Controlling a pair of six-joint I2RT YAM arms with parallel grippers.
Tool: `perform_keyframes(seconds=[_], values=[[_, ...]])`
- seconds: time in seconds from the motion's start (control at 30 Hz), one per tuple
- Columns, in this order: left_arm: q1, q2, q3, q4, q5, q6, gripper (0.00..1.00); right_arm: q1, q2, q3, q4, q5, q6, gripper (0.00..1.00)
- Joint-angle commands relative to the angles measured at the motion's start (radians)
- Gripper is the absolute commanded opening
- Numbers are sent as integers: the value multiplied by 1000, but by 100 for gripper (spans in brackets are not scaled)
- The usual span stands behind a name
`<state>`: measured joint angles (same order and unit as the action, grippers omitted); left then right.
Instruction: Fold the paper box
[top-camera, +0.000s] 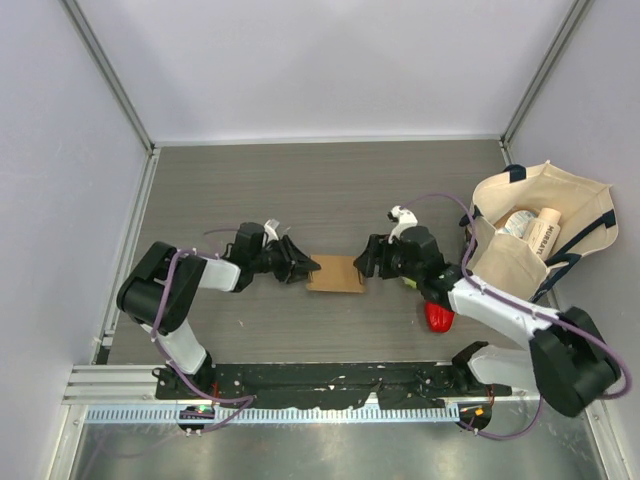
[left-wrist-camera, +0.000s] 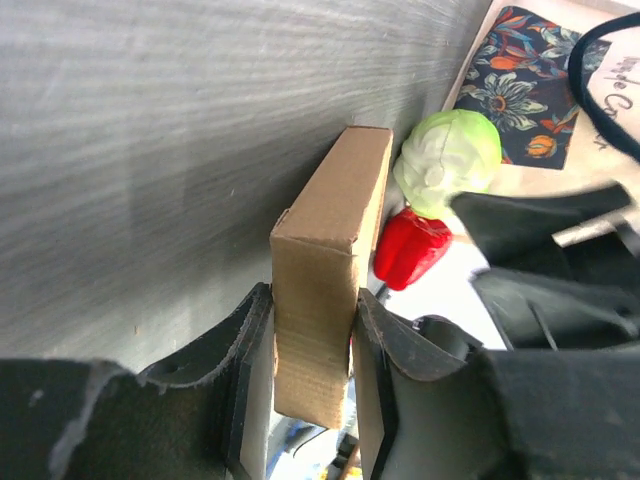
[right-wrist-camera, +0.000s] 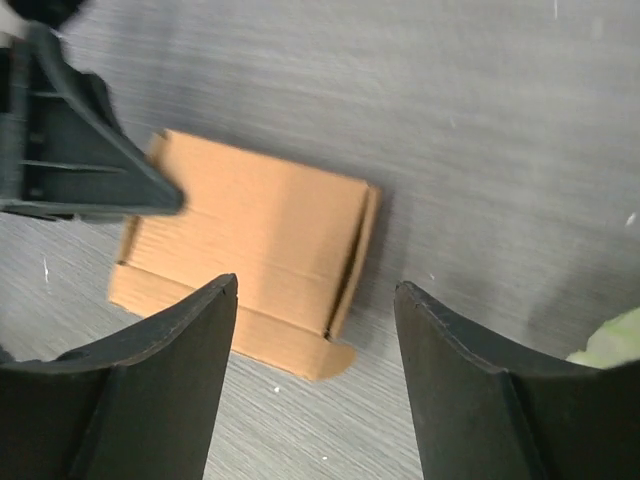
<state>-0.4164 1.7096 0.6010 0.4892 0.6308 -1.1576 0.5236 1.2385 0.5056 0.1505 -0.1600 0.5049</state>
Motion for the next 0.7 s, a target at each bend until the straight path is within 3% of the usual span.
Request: perform_keyframes(seconds=[0.0,0.1,0.13,0.23,0.5,0.67], values=[[13,-10,-81,60,78,-168,35,203,-106,131,-201,253,-297,70],[18,-13,-134,109,122,-290,38,384,-99,168,-216,397,-475,71],[18,-11,-148,129,133,-348,36,497,-90,172,-209,442,-508,71],[16,-13,-216,250,173,-444,35,617,-70,182,-174,522,-626,72],[18,-7,-320,388,204,-568,35,733,5,221,-207,465,-756,72],[18,-11,-337,439,221,-614,34,768,68,214,-186,581,-790,72]])
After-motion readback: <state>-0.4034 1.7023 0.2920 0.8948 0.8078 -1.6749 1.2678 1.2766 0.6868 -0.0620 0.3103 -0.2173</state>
